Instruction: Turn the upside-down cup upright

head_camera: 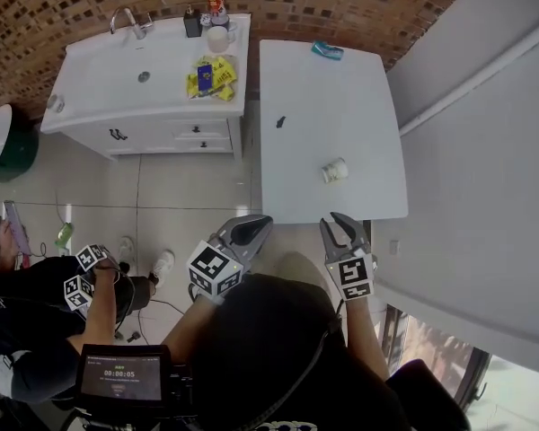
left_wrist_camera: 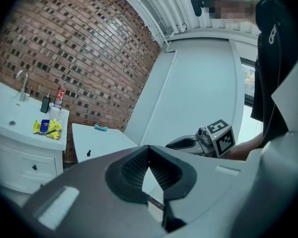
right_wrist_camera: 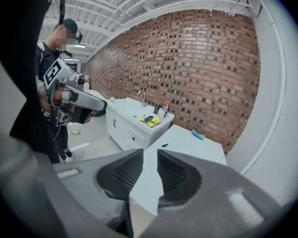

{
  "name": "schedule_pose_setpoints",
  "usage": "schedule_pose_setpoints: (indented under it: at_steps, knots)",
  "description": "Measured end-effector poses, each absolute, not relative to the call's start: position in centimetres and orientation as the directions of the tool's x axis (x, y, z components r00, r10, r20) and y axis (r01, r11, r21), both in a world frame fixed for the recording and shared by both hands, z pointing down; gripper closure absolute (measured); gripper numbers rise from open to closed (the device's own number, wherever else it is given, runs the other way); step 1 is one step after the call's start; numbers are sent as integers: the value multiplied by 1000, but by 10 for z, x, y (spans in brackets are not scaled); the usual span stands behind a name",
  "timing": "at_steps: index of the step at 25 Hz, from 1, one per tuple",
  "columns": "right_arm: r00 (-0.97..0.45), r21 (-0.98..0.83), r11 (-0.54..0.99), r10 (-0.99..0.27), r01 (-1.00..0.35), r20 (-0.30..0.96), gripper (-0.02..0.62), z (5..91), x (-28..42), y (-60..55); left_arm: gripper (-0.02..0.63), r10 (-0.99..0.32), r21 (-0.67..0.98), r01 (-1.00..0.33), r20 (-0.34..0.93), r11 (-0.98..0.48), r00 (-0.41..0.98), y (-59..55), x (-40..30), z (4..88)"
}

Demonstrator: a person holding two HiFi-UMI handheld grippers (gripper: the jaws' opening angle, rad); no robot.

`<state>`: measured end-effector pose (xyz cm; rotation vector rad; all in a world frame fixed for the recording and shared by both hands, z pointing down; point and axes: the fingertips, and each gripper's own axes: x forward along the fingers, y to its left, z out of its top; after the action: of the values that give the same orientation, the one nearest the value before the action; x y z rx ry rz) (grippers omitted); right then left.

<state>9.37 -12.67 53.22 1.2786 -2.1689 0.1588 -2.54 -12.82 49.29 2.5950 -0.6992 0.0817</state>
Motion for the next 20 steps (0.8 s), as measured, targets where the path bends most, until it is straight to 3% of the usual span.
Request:
schedule_pose_setpoints:
  at_steps: [10,20]
  knots:
    - [-184,237,422,-743,-875,644,354,604,141,-183,592,-448,409,-494,211,-767,869,-151,-12,507]
    - [-76,281,419,-658,-863,749,207,708,193,-240,592,-488,386,-566,288,-728,824,-170,17,515]
